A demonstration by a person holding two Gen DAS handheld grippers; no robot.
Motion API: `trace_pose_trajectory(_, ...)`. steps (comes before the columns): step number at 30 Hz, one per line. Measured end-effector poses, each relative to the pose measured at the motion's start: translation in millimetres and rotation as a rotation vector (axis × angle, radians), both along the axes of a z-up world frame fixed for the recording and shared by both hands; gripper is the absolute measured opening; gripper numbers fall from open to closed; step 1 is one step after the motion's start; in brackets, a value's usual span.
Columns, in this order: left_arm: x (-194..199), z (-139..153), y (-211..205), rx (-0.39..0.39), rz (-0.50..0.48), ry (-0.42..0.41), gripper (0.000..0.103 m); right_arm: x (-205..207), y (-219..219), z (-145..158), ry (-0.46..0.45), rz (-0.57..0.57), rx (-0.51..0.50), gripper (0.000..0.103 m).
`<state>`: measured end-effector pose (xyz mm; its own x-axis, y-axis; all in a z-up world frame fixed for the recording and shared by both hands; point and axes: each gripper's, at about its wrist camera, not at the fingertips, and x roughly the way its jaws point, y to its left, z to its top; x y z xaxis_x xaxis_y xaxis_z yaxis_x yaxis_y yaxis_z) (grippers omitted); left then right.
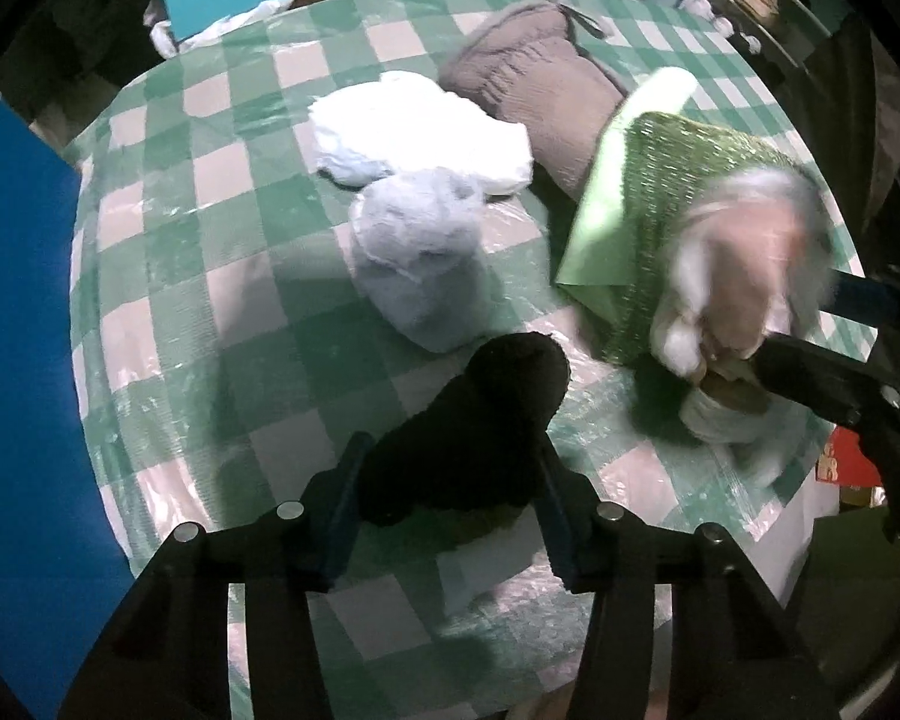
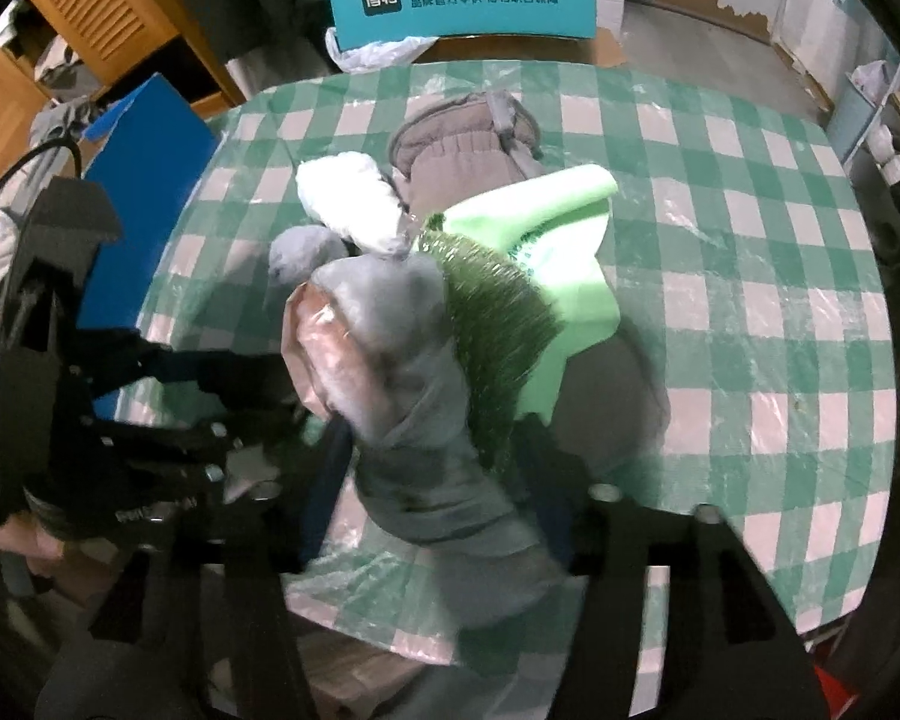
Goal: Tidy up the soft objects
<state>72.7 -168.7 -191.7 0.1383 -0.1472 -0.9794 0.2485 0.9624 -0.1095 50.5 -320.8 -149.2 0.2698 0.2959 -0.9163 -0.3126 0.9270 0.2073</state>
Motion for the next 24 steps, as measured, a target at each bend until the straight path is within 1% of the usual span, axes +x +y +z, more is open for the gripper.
trace_pose_trajectory(1,1.2,0.5,2.1,-0.001,0.005,0.000,0.052,-2.0,-1.6,1.7,-0.010,-0.003,-0.006,0.065)
trace_pose_trajectory(3,2.0,3.7,6.3,-0.007,0.014,-0.002,0.052,-6.8,-5.5,7.2,-0.035,-0.012,-0.027,0.072)
trace_pose_trajectory(6,3.7,8.2,11.9,-0.012,0.020,-0.009,0.051,-11.2,-9.2,15.3,-0.065,-0.023,-0.033,0.075)
trace_pose_trajectory(9,5.7,13.5,15.8,-0.021,0.021,-0.015,0.051,-14.6,-6.6,18.3,-0.067,-0.011,-0.014,0.075)
trace_pose_trajectory(14,1.9,23.9,20.1,-0.041,0.026,-0.027,0.051,-19.1,12.9,14.0,-0.064,0.060,-0.036,0.075)
trace_pose_trajectory(15,-7.1,25.7,23.5,-0.046,0.029,-0.030,0.051,-19.3,16.6,12.9,-0.066,0.072,-0.041,0.075)
trace_pose_trajectory(21,-11.4,25.6,36.9,-0.064,0.062,-0.039,0.051,-15.4,35.2,6.9,-0.072,0.110,-0.065,0.075)
trace_pose_trajectory(24,-10.7,23.1,39.9,-0.061,0.078,-0.032,0.051,-13.1,45.0,-0.4,-0.073,0.134,-0.101,0.075)
